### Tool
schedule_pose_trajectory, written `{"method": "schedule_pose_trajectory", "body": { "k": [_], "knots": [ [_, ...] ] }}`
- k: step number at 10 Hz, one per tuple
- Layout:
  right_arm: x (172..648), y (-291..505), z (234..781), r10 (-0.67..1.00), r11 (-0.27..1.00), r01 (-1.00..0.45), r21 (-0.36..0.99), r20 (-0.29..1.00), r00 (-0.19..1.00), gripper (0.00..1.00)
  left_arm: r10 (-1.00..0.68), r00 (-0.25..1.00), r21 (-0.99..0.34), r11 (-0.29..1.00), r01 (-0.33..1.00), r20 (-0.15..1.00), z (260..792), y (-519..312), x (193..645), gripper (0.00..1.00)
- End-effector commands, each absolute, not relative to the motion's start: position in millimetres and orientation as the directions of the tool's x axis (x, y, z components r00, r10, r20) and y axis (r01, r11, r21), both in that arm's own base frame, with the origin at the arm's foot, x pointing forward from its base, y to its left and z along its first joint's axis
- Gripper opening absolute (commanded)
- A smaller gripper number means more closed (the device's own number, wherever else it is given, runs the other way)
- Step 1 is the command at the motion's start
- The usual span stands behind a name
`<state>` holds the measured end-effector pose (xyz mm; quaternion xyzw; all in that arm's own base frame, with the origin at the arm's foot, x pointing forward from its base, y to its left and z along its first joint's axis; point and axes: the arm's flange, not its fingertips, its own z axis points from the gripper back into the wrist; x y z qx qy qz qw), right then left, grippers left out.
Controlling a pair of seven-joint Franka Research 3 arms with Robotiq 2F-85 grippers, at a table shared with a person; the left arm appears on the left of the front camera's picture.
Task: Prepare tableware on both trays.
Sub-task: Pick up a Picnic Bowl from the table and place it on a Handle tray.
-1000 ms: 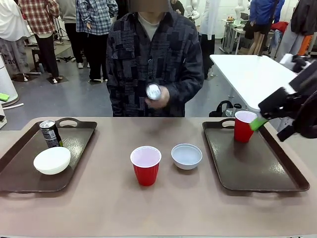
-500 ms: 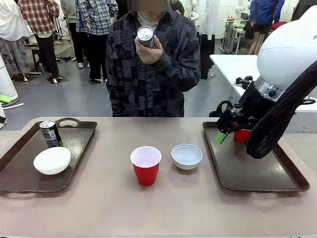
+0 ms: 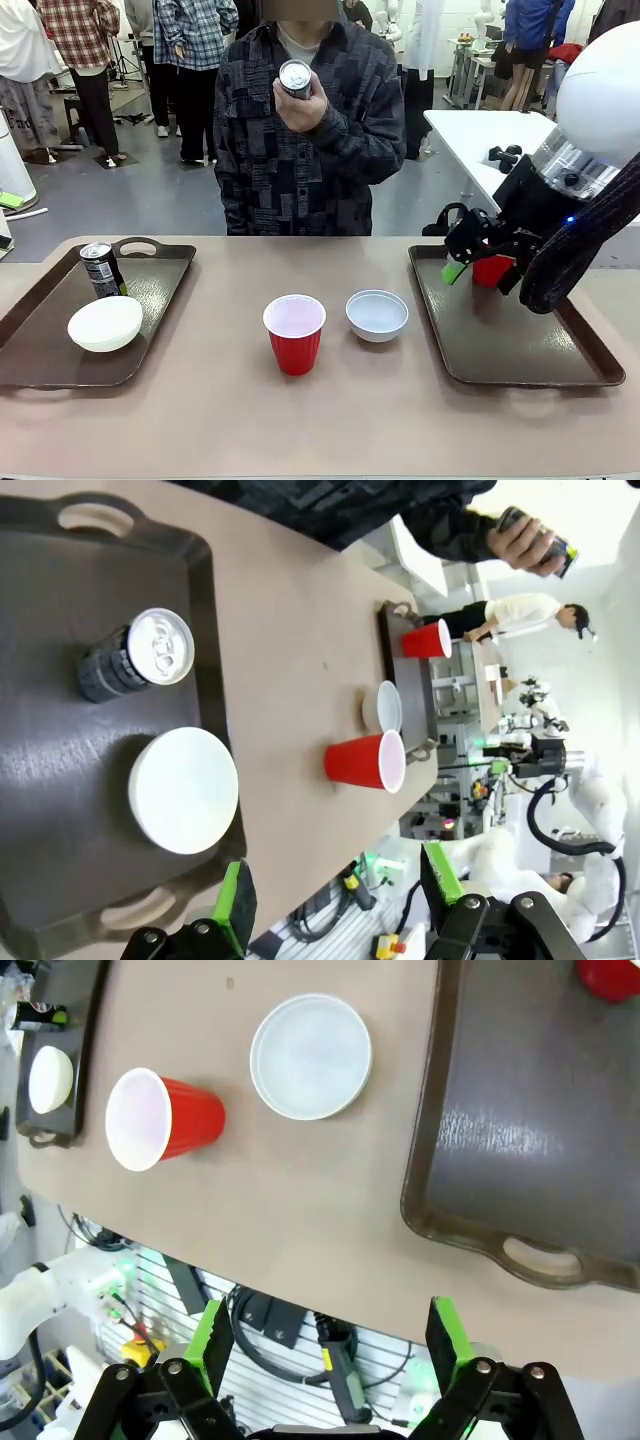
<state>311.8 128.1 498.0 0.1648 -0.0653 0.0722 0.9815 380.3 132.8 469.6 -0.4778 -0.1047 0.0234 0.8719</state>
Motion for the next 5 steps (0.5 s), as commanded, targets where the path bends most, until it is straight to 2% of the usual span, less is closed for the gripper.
{"method": "schedule_pose_trajectory", "body": {
  "k": [1,2,4,5],
  "knots": [
    [331,166,494,0.135,0.965,-0.176,0.193,0.207,0.969,1.0,0.12,0.982,-0.81,0.585,0.052,0.149,481,122,368,0.87],
    [342,193,487,0.152,0.978,-0.183,0.1,0.259,0.954,1.0,0.132,0.977,-0.796,0.602,0.056,0.169,483,120,361,0.87],
    [361,237,458,0.22,0.975,-0.217,-0.041,0.263,0.939,1.0,0.139,0.971,-0.758,0.65,0.06,0.195,490,113,348,0.87],
    [373,245,444,0.222,0.975,-0.211,-0.07,0.249,0.943,1.0,0.113,0.977,-0.805,0.588,0.08,0.18,484,121,370,0.87]
  ]
}}
